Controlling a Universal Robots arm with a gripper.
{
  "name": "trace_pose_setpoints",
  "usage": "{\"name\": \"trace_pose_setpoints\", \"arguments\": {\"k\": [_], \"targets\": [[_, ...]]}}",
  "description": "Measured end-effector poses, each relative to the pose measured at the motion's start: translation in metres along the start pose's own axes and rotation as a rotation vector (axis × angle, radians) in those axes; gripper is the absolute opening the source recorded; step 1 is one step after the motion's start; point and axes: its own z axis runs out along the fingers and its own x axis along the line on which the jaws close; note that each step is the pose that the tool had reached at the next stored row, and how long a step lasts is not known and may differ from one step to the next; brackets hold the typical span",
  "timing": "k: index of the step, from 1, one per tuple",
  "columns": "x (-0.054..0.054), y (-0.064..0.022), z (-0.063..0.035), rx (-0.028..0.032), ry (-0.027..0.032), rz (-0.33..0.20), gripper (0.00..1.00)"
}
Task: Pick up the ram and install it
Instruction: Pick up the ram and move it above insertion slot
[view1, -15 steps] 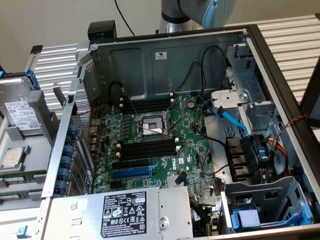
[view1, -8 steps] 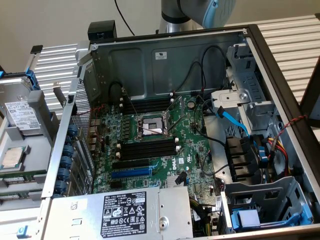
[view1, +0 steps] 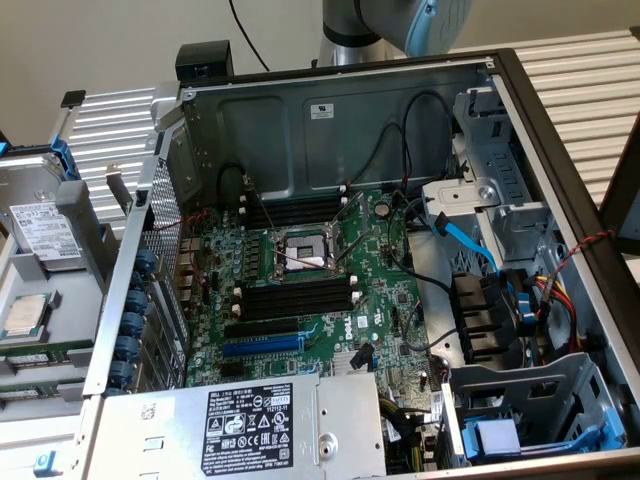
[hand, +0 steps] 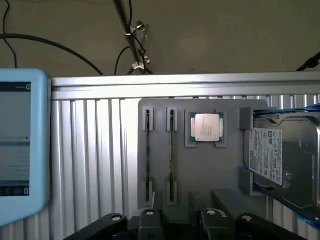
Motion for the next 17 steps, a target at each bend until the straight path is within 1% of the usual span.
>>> {"name": "trace_pose_setpoints", "arguments": {"k": [1,2,8,13,17], "targets": [[0.0,0.0,0.0018,0.0,0.0,0.0,0.36],[0.0,0.0,0.0036,0.0,0.0,-0.001,0.42],[0.001,-0.0001,0.0145,0.0,0.0001,-0.001,0.42],[0.013,-0.0005,0.0233,-0.0001,0.0,-0.001,0.42],[0.017,-0.0007,0.0305,-0.0001,0.0,-0.001,0.42]]}}
